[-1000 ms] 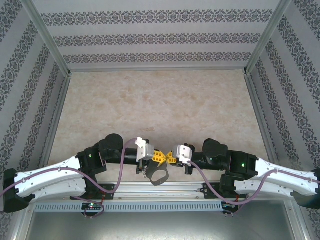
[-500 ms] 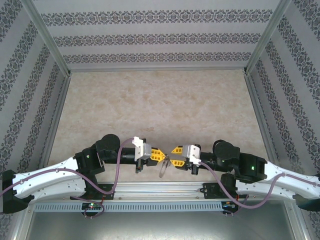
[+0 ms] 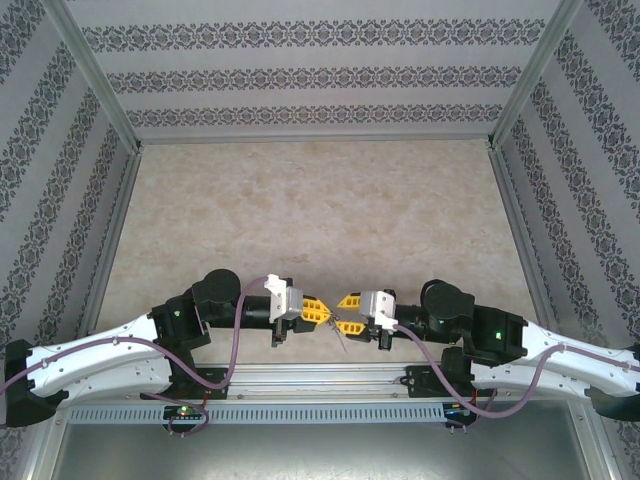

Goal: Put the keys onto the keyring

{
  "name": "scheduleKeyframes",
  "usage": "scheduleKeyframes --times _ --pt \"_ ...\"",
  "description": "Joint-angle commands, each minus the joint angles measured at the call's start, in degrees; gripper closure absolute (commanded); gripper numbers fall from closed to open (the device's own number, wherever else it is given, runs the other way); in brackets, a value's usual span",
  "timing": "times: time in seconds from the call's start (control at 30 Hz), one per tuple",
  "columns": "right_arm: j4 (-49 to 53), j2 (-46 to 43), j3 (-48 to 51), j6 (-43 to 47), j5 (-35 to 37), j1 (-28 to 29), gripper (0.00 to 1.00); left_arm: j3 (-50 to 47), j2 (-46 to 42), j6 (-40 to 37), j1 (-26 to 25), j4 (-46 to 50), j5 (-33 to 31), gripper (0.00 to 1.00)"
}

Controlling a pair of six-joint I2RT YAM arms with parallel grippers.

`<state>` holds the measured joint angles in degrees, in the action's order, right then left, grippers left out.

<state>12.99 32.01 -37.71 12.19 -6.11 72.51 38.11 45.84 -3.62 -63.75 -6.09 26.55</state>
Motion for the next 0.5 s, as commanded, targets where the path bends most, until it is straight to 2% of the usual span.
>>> scheduleKeyframes --times 0.0,0.47 --pt "-2.6 -0.3 0.8 -0.1 -1.4 0.3 0.69 -0.2 -0.5 -0.3 -0.3 -4.3 0.8 1.0" --pt "-3.4 1.4 0.5 0.3 -1.7 0.3 0.81 -0.3 0.7 0.2 -0.3 -4.5 1.5 1.0"
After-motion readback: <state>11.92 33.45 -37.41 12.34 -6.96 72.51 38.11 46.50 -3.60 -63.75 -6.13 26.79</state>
